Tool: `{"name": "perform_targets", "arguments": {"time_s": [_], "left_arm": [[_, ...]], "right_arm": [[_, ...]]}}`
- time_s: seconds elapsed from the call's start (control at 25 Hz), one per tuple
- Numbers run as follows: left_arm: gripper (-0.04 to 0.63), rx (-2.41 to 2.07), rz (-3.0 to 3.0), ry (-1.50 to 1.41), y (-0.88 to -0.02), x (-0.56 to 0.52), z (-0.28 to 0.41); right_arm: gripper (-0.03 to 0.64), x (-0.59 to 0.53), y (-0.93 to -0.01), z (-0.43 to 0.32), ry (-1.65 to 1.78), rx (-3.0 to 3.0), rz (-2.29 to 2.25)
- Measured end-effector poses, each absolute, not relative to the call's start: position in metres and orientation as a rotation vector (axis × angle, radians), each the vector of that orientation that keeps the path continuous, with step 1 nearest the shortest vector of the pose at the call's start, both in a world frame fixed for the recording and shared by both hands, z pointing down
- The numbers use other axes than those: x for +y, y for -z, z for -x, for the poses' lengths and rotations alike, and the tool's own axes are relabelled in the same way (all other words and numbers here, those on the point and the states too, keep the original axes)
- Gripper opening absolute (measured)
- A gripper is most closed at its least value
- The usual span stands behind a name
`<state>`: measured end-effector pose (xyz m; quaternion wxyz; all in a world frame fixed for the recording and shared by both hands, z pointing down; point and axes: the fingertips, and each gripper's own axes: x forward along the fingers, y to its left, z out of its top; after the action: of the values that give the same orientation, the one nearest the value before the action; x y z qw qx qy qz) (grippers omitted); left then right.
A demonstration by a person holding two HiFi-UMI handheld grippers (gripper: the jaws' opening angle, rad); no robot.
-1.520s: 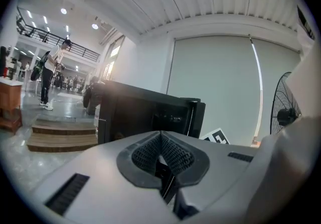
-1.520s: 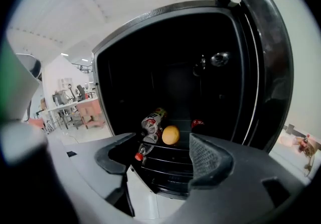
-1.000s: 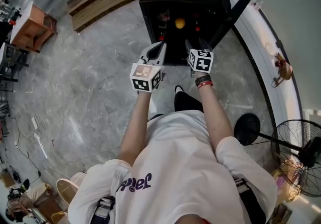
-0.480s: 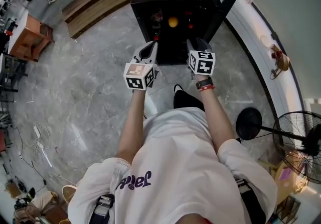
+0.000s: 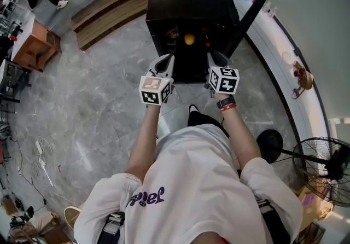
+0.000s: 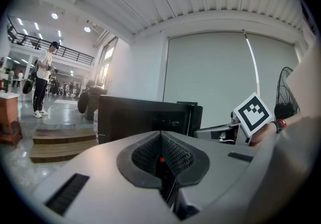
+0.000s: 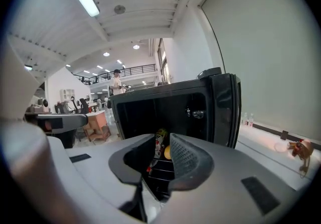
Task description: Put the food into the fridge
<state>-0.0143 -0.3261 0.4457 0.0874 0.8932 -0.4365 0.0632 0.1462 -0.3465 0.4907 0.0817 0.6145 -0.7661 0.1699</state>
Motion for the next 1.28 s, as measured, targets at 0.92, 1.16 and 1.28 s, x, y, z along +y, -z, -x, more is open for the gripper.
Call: {"name": "perform_targets", "arguments": {"time_s": [0.92,1.16,1.28], "left_arm": [[0.018,-1.361,-2.686,-0.116,-0.383,-0.315,0.035],[0.018,-1.370,-2.673,-0.113,-0.382,-0.275,0.055],[0.018,-1.386,-2.671,-0.106,-0.381,-0.259,0.064]], "right_arm": [[0.040,-0.303,-0.419,-0.139,-0.457,-2.338,-1.903],[0.025,-0.264,-0.407,-0.119,-0.414,-2.347,-1.911],[0.020,-0.247,-0.403,-0.115,-0.385,-2.349,-1.922]]}}
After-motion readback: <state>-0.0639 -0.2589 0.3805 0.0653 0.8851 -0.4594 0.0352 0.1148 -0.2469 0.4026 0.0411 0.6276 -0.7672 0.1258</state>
